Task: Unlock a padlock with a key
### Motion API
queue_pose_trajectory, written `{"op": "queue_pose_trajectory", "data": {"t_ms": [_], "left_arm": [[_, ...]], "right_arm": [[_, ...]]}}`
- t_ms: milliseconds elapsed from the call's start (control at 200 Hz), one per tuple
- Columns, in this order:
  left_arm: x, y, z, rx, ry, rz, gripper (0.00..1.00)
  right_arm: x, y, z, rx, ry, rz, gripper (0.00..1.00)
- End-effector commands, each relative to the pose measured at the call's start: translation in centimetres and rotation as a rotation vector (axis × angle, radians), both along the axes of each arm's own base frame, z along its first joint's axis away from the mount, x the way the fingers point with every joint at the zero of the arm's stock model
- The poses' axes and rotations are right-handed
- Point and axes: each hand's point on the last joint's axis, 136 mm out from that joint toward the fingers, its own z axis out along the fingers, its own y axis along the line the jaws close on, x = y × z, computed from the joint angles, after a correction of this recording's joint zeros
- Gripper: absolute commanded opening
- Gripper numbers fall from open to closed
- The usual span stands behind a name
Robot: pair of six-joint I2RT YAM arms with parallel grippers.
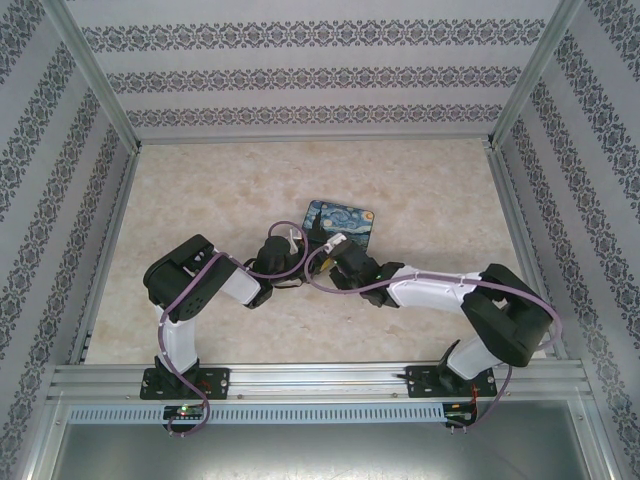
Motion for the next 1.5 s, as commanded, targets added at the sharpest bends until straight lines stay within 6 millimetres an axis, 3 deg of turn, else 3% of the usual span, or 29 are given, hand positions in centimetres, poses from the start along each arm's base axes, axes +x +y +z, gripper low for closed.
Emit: {"op": "queue_pose_trajectory", "data": {"t_ms": [0,245,455,575,650,734,1094,1289,1494], "left_arm": [[0.2,-0.5,2.3,-0.033,-0.061,-0.023,0.00],[0.2,-0.5,2.2,-0.030,-0.063,-0.026,0.00],[0.1,-0.4,2.0,-0.023,-0.060,-0.024,0.00],[0.1,-0.3,1.9,-0.022,-0.056,-0.023,0.00],[0.1,-0.4,2.0,-0.024,-0.059,-0.023,0.00],[0.1,-0.4,2.1,-0.028,-0.060,-0.022,0.00],[0.3,-0.6,2.5,-0.033,-0.060,-0.028,0.00],[0.2,-0.6,2.6,-0.031,-0.062,-0.032,0.00],[0.2,-0.7,2.7,-0.032,-0.063,-0.034,0.00]], "right_arm": [[1.2,0.5,0.7,0.015,-0.021,-0.005,0.27],[1.1,1.3,1.8,0.099,0.005,0.019,0.00],[-0.1,2.5,3.4,0.266,0.075,0.061,0.00],[-0.4,1.9,3.7,0.330,0.106,0.055,0.00],[-0.3,1.1,4.0,0.350,0.101,0.029,0.27],[-0.2,0.4,4.4,0.361,0.091,0.009,0.39],[-0.5,-0.7,2.6,0.138,0.043,0.042,0.39],[0.0,-0.8,1.2,0.034,0.017,0.043,0.37],[1.0,-0.6,1.1,0.001,-0.012,0.024,0.36]]}}
